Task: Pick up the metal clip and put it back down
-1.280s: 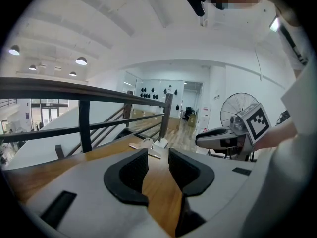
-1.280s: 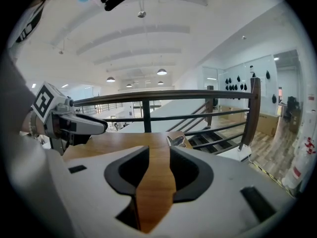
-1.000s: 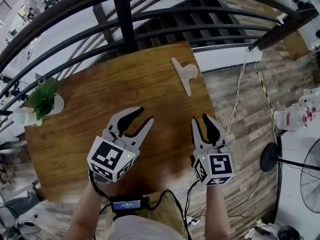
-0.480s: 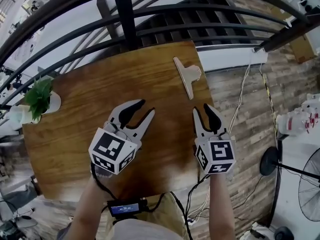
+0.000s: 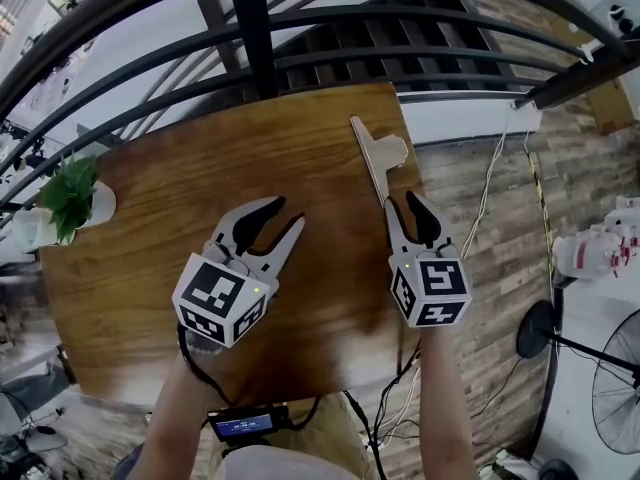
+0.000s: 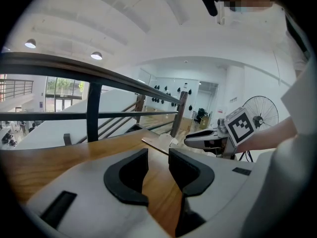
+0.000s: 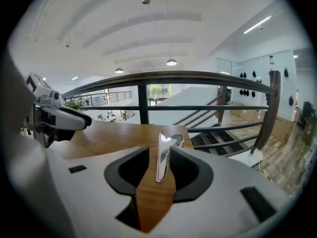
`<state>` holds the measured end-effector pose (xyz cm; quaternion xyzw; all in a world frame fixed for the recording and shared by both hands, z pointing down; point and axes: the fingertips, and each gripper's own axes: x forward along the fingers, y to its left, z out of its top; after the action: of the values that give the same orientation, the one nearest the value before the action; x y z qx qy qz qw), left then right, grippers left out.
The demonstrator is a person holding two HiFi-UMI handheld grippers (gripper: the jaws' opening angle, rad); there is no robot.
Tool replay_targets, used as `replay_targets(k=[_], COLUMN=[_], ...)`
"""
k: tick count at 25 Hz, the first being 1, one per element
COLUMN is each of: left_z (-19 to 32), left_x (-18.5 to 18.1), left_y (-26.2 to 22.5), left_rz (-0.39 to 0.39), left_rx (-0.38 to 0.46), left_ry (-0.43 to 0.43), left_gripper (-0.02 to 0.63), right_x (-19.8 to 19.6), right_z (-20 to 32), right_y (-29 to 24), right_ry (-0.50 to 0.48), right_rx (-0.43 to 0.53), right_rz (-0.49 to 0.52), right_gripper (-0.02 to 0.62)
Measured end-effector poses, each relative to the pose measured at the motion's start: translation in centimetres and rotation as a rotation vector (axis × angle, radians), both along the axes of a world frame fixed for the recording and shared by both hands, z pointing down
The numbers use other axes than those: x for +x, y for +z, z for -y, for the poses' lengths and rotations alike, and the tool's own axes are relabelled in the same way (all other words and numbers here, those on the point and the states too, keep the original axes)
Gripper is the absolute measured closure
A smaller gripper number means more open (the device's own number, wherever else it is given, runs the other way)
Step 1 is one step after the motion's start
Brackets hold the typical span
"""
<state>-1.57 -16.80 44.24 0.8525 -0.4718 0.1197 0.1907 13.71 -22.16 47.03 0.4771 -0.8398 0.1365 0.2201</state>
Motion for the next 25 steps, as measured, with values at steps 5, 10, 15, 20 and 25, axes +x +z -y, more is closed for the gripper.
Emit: replay_targets(k=[5, 10, 15, 20, 25], left_z=[0.5, 1.0, 1.1, 1.8, 2.1], left_x=[-0.3, -0.4, -0.2, -0.2, 0.0], left_y=[0.5, 0.9, 0.8, 1.4, 1.9], left_rz=[0.000, 0.001, -0.006, -0.006, -0.005], left_rx=[-0.001, -0.003, -0.003, -0.009, -0.015], left_ry=[-0.009, -0.021, -0.025, -0.028, -0.028], left_gripper=[0.472, 0.472, 0.472, 0.472, 0.472], right_x=[0.2, 0.5, 0.6, 0.4, 0.2], right_z=[1.9, 3.7, 4.8, 6.4, 7.4], right_y=[1.1, 2.3, 3.0, 4.2, 4.6], right_ry=[0.014, 0.026, 0.029, 0.032, 0.033], right_rx=[-0.011, -0.029, -0.049, -0.067, -0.080], right_rz=[-0.009, -0.013, 0.005, 0.015, 0.039], right_gripper=[0.459, 0.437, 0.425, 0.425, 0.423])
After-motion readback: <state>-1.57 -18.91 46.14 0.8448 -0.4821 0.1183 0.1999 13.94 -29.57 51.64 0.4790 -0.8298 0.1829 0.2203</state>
